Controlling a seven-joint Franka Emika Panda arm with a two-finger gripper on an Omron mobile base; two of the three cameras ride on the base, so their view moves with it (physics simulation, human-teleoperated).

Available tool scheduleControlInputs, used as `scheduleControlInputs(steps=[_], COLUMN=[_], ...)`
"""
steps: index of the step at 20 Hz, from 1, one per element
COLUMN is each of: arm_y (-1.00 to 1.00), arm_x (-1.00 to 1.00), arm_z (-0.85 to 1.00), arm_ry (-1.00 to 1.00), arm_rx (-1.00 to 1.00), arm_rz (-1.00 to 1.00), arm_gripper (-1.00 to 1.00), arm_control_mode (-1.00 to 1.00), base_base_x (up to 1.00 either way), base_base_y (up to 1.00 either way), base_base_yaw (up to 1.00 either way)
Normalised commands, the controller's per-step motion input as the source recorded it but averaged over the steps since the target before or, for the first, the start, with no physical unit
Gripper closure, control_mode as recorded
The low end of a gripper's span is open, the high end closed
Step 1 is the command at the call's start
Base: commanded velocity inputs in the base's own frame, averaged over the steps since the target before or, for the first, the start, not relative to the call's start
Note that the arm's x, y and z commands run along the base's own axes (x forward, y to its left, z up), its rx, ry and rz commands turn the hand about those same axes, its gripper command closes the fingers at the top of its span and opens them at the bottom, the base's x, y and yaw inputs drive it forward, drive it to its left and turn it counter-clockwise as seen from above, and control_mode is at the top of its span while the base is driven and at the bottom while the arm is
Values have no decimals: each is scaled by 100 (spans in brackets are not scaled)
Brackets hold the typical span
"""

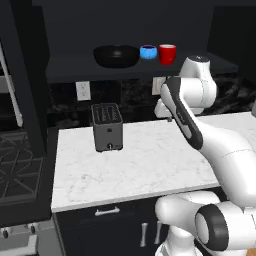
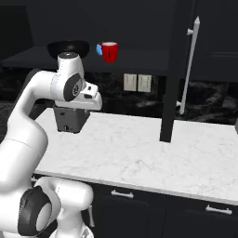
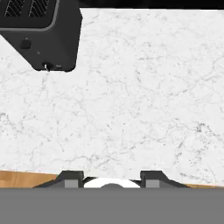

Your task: Gather all objects into one cabinet and sort the glasses and bowls to opposite sides.

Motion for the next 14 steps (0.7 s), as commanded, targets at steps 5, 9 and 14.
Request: scheduleControlInputs(steps=[5, 9, 14], arm_y=[0, 0, 0], arm_x=[-1, 0, 0], arm_z=[0, 0, 0], arm_ry=[0, 0, 0], arm_rx=[0, 0, 0], arm_rz=[0, 0, 0], arm_gripper=[-100, -100, -100], arm_control_mode=[100, 100, 100], base_base_x=[-55, -100, -98], base_base_y=[-7, -18, -18], base_base_yaw=[0, 0, 0])
